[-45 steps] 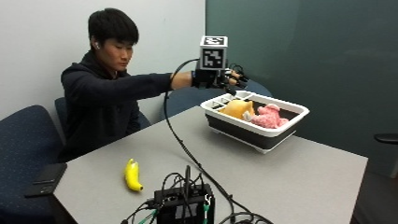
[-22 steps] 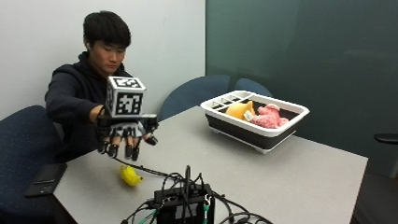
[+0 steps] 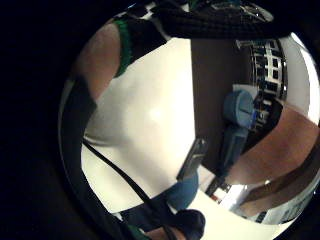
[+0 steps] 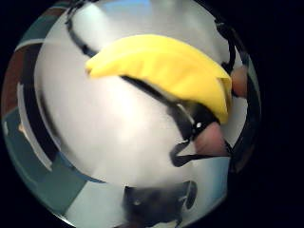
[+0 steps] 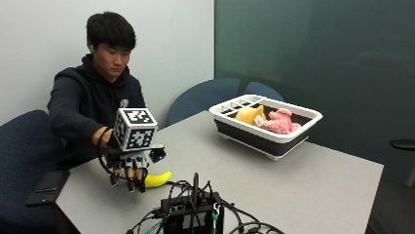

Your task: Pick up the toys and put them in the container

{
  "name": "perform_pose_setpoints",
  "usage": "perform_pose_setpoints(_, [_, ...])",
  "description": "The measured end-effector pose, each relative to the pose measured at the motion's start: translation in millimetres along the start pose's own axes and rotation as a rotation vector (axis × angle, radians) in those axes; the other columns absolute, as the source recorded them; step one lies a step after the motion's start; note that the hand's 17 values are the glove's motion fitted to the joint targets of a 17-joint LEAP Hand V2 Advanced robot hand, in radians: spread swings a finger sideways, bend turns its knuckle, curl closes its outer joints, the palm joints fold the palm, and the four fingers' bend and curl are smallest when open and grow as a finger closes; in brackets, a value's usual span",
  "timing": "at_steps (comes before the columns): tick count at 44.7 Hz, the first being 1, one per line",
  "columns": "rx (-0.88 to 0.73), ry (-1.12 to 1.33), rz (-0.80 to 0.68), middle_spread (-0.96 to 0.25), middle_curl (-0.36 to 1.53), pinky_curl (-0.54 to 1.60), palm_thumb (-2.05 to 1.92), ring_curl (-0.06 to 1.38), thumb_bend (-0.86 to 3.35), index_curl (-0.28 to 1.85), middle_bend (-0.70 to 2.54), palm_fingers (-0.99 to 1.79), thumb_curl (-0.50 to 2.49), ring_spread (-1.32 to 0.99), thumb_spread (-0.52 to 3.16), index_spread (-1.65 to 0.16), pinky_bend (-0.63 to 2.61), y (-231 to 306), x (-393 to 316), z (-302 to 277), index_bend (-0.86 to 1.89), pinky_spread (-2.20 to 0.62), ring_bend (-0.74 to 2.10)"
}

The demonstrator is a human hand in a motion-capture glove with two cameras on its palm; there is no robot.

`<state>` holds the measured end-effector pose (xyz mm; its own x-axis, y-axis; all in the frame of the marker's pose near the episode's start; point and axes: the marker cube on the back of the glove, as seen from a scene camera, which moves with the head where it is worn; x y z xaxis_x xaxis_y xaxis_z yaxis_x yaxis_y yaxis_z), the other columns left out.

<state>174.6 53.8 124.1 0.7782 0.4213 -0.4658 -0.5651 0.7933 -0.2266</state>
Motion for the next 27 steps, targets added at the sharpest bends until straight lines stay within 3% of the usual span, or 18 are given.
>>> perform_pose_setpoints(9, [0.215,-0.186,-0.191,-0.1,0.49,0.27,0.49,0.2,0.25,0.69,0.51,0.22,0.44,-0.01,1.48,-0.15,0.49,17,-29,-43,1.17,0.07,0.11])
perform_pose_setpoints(17, [0.336,-0.317,-0.351,-0.18,0.54,0.27,0.6,0.16,0.3,0.7,0.65,0.25,0.47,-0.06,1.5,-0.12,0.46,52,-74,-123,1.24,0.06,0.13])
perform_pose_setpoints(23, [0.468,-0.303,-0.458,-0.22,0.56,0.28,0.64,0.15,0.31,0.7,0.69,0.25,0.49,-0.09,1.48,-0.09,0.46,97,-142,-204,1.26,0.05,0.15])
perform_pose_setpoints(27, [0.57,-0.194,-0.658,-0.24,0.58,0.28,0.65,0.14,0.31,0.7,0.72,0.26,0.49,-0.11,1.46,-0.08,0.45,103,-180,-243,1.27,0.05,0.16])
